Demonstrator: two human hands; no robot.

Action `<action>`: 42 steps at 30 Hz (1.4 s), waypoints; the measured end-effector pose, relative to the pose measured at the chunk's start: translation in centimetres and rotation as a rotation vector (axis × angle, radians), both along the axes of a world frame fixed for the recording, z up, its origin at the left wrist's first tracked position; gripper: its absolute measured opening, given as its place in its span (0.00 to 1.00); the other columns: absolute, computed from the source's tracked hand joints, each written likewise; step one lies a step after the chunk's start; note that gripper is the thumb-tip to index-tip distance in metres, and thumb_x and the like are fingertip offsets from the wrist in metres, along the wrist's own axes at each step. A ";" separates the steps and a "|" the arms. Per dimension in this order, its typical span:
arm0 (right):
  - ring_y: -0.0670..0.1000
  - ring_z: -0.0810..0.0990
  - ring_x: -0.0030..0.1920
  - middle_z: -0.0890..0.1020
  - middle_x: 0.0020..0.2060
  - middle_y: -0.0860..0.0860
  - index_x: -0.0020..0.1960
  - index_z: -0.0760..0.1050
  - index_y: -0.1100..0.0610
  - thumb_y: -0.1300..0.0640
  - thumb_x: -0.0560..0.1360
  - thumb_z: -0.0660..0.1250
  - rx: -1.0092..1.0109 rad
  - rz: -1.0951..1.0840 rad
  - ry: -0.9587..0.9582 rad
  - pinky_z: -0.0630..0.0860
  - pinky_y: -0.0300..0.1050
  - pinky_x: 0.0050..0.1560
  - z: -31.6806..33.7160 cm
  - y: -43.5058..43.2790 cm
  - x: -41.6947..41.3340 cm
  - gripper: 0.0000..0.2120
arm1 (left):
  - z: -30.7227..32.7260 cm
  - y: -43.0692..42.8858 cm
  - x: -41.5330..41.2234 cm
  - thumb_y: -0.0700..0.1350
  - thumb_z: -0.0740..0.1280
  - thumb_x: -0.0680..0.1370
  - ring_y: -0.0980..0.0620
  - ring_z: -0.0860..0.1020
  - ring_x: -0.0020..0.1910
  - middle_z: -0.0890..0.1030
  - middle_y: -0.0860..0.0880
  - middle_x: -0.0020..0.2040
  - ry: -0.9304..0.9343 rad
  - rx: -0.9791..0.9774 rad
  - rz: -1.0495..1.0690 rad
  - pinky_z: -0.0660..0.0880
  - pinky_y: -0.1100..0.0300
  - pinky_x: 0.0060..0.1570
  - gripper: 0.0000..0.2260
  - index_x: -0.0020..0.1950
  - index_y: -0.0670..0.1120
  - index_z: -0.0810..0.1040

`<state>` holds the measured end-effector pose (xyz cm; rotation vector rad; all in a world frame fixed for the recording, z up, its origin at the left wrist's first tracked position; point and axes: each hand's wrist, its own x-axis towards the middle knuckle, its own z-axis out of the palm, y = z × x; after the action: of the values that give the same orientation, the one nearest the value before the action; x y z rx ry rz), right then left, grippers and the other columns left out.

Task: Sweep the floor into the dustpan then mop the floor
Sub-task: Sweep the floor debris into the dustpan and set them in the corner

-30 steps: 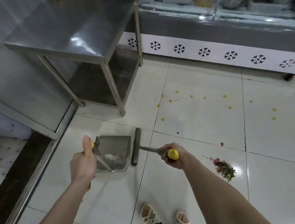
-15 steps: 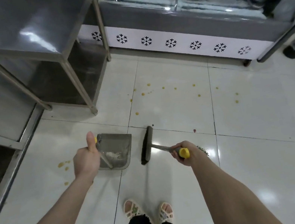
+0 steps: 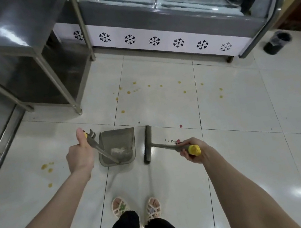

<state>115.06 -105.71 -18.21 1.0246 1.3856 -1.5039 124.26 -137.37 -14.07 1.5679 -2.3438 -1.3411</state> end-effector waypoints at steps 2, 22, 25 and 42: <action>0.48 0.75 0.22 0.75 0.37 0.58 0.45 0.71 0.63 0.68 0.73 0.65 -0.053 0.018 -0.017 0.73 0.35 0.19 0.0 -0.7 0.7 0.04 | 0.1 -0.2 0.7 0.75 0.42 0.70 0.36 0.80 0.38 0.79 0.36 0.38 -0.001 -0.009 0.008 0.79 0.44 0.41 0.43 0.34 0.37 0.74; 0.48 0.75 0.21 0.76 0.34 0.58 0.51 0.73 0.69 0.66 0.73 0.65 -0.136 0.237 -0.182 0.72 0.35 0.19 -2.9 -15.4 14.2 0.08 | 0.9 -7.9 11.7 0.72 0.43 0.74 0.40 0.77 0.34 0.79 0.38 0.35 -0.056 -0.102 -0.061 0.67 0.54 0.31 0.42 0.37 0.35 0.77; 0.49 0.76 0.20 0.77 0.36 0.59 0.45 0.75 0.68 0.68 0.71 0.67 -0.023 0.251 -0.144 0.73 0.36 0.19 -2.5 -14.0 14.6 0.04 | 0.5 -7.3 11.9 0.72 0.43 0.75 0.40 0.76 0.31 0.77 0.38 0.32 -0.071 -0.088 -0.095 0.67 0.54 0.29 0.42 0.34 0.35 0.75; 0.53 0.78 0.30 0.76 0.46 0.62 0.53 0.74 0.67 0.70 0.71 0.67 0.167 0.026 -0.030 0.73 0.37 0.17 0.5 3.9 9.3 0.11 | -0.9 6.3 7.5 0.74 0.42 0.72 0.40 0.78 0.32 0.78 0.38 0.32 -0.061 0.035 -0.231 0.76 0.50 0.36 0.42 0.30 0.38 0.73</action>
<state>124.39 -101.85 -17.73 1.1221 1.5168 -1.3660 131.74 -131.02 -14.93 1.4001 -2.6204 -1.4011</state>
